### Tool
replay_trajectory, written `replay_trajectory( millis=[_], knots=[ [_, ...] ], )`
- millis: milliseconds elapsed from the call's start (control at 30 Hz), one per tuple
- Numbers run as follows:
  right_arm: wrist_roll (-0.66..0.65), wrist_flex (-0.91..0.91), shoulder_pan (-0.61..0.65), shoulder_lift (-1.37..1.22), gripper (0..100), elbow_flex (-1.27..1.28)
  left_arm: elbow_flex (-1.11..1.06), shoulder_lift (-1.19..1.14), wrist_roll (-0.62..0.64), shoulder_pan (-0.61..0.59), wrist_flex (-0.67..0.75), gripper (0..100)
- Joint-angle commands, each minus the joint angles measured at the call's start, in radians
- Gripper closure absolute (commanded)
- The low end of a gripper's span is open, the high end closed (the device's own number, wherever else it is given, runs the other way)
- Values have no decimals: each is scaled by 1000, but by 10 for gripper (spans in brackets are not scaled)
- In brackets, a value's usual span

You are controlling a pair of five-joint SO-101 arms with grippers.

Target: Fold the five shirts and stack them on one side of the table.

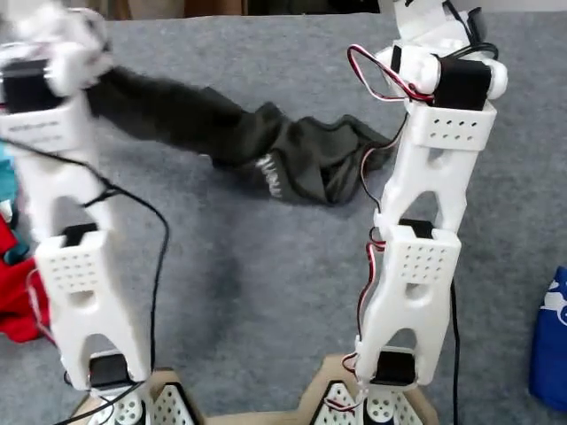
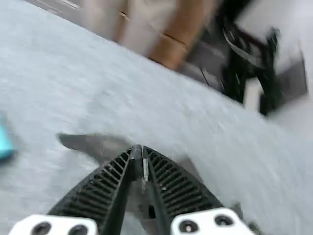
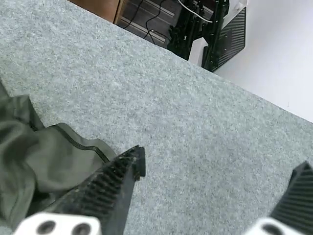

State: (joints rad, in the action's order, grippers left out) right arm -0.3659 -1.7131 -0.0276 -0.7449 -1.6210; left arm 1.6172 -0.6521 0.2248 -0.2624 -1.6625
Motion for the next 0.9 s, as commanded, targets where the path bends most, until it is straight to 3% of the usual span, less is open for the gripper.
replay_trajectory(
  millis=[0,100,300,567,767,867],
  knots=[
    [-5,11,-10,85,571,-44,54,71,-5,-75,-2,978],
    [-5,11,-4,84,571,-44,54,94,6,-54,5,978],
    [-5,5,21,81,571,-41,43,82,132,43,147,979],
    [-3,11,47,58,570,-36,52,4,250,81,149,971],
    [123,38,165,-50,570,-39,49,1,489,74,84,698],
    [232,74,205,-67,570,-35,49,1,502,74,49,694]
  ],
)
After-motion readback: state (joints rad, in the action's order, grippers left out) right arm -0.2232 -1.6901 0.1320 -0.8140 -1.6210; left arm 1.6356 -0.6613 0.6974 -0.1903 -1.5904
